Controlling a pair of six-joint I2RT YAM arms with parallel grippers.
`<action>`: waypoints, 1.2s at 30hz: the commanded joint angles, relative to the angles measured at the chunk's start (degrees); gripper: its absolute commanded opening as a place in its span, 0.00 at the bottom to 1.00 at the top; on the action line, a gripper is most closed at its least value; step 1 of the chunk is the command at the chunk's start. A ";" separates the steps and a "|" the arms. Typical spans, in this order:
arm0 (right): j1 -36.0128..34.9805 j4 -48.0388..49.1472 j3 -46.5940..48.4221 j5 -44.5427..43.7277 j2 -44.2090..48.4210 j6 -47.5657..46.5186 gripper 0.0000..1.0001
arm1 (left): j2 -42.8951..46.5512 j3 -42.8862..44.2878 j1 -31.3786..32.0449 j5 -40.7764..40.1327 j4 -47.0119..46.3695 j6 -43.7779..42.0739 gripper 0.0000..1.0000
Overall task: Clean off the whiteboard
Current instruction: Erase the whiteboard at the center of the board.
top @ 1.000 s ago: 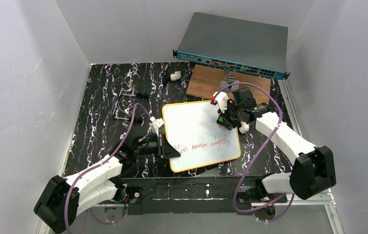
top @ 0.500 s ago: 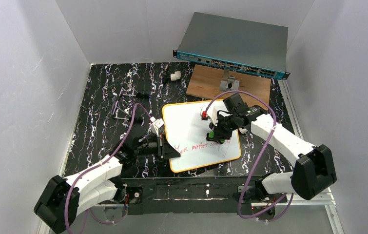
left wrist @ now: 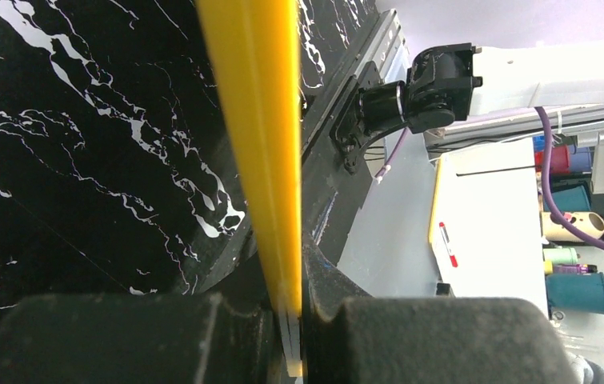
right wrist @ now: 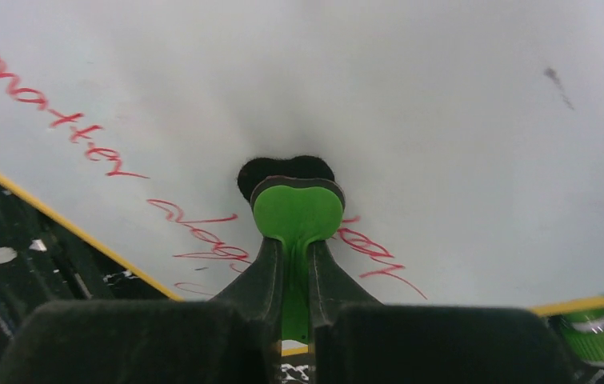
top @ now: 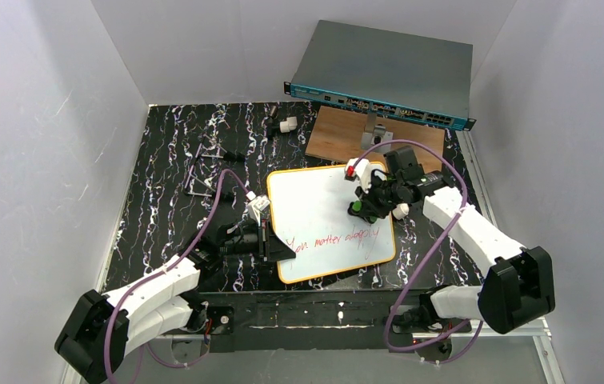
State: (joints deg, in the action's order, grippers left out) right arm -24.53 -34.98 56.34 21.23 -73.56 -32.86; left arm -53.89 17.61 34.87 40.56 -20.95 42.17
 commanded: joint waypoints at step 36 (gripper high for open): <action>-2.06 13.31 0.39 -9.21 -1.17 16.59 0.01 | 1.41 2.22 0.43 -1.53 -7.37 -4.54 0.00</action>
State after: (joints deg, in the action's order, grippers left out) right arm -25.56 -23.46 55.64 9.04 -74.65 -18.65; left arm -51.72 18.00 34.92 36.16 -19.59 40.45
